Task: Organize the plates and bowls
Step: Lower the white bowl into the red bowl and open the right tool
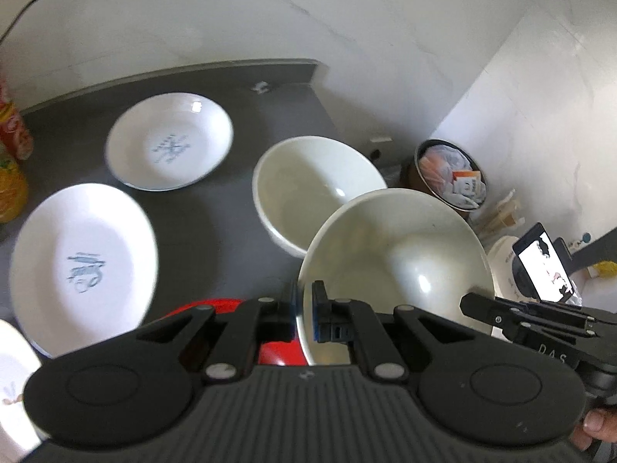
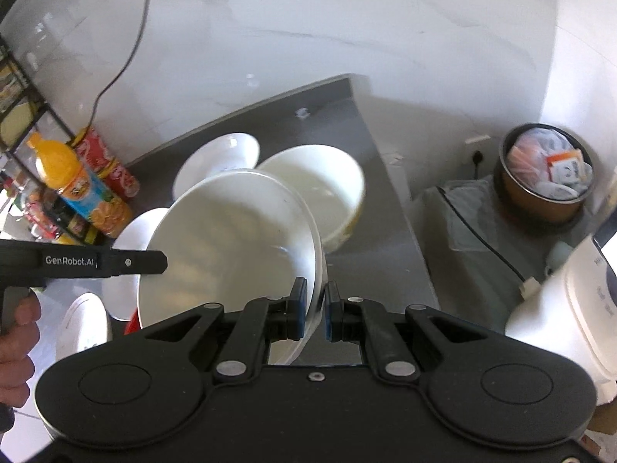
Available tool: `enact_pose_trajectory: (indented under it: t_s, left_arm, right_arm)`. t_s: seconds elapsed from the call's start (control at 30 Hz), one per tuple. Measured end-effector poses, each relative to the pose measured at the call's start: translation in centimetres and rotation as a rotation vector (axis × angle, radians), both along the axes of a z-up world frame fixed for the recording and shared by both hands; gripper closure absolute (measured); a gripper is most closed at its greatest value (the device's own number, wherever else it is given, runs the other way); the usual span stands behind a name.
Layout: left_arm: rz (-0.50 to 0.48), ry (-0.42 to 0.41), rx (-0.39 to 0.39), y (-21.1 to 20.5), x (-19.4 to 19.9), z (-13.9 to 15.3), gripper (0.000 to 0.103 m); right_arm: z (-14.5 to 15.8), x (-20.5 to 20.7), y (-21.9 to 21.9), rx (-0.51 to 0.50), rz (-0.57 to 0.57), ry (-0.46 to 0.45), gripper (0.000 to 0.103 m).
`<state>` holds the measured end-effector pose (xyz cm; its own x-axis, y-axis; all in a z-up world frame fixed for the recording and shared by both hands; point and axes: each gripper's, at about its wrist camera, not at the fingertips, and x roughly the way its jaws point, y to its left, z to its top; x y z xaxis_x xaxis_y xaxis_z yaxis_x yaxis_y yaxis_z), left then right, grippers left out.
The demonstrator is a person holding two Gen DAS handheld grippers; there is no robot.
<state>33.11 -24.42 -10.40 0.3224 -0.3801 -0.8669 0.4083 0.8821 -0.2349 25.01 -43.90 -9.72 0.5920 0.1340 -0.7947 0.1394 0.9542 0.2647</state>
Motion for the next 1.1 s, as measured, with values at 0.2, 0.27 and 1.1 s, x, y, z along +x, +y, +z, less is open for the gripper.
enact_pose_trajectory:
  t_s: [0.2, 0.27, 1.1]
  left_arm:
    - [0.064, 0.019, -0.001, 3.4, -0.2, 0.8, 0.097]
    - [0.087, 0.019, 0.007, 4.6, -0.4, 1.0, 0.097]
    - [0.221, 0.159, 0.026, 11.5, -2.4, -2.9, 0.097]
  right_arm:
    - [1.1, 1.4, 3.1, -0.015, 0.094, -0.011, 0.094]
    - [1.3, 1.9, 3.9, -0.013, 0.121, -0.016, 0.094]
    - [-2.2, 2.5, 9.1, -0.063, 0.262, 0.143, 0.093]
